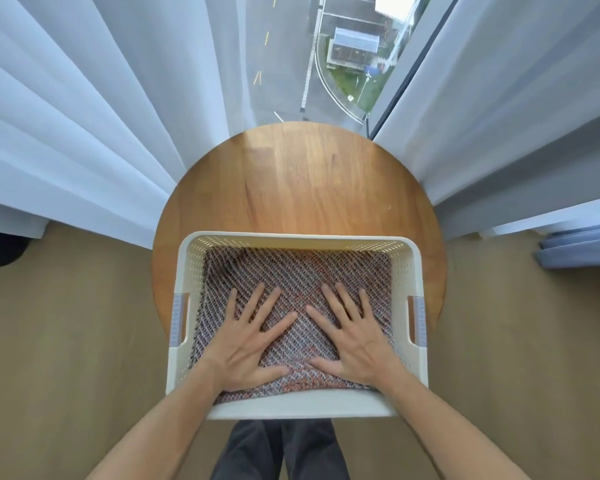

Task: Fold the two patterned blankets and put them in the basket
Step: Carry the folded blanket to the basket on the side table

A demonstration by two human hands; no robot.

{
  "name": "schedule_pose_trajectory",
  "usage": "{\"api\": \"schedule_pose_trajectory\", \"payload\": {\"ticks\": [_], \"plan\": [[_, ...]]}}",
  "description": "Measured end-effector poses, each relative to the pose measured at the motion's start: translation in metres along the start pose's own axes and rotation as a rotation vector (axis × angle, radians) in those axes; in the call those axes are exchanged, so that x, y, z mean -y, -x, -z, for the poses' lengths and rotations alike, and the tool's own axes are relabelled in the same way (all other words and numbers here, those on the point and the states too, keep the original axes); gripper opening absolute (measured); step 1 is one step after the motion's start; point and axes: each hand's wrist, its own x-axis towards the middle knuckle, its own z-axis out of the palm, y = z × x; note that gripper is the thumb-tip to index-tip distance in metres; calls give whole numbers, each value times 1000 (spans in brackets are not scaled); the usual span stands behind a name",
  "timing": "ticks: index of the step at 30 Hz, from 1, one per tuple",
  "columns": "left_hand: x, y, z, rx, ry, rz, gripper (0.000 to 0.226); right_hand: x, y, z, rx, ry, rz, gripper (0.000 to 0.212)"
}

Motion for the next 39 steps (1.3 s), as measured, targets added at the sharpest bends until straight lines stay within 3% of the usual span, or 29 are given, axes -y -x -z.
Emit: {"api": "schedule_pose_trajectory", "payload": {"ticks": [7,11,13,18,23,26,31,35,39], "plan": [[16,-8,-19,159,-135,-5,90,-9,-9,-17,112,90,-13,92],[9,2,11,242,-68,-8,89,-3,5,6,118,28,-5,88],[15,11,22,244,-95,-90,90,-4,13,17,137,29,54,87],[21,21,37,482,-238,-130,90,-9,17,28,271,111,110,96],[20,18,14,480,-344,-71,96,-14,12,15,344,170,36,114],[17,14,8,452,-333,-36,97,-11,10,10,335,198,45,112],[26,14,51,638,-293,-137,104,-14,15,38,399,159,124,102],[35,22,76,772,-405,-127,121,-20,20,59,538,231,204,103],[28,26,61,721,-483,-17,104,-17,21,56,561,299,151,106]]}}
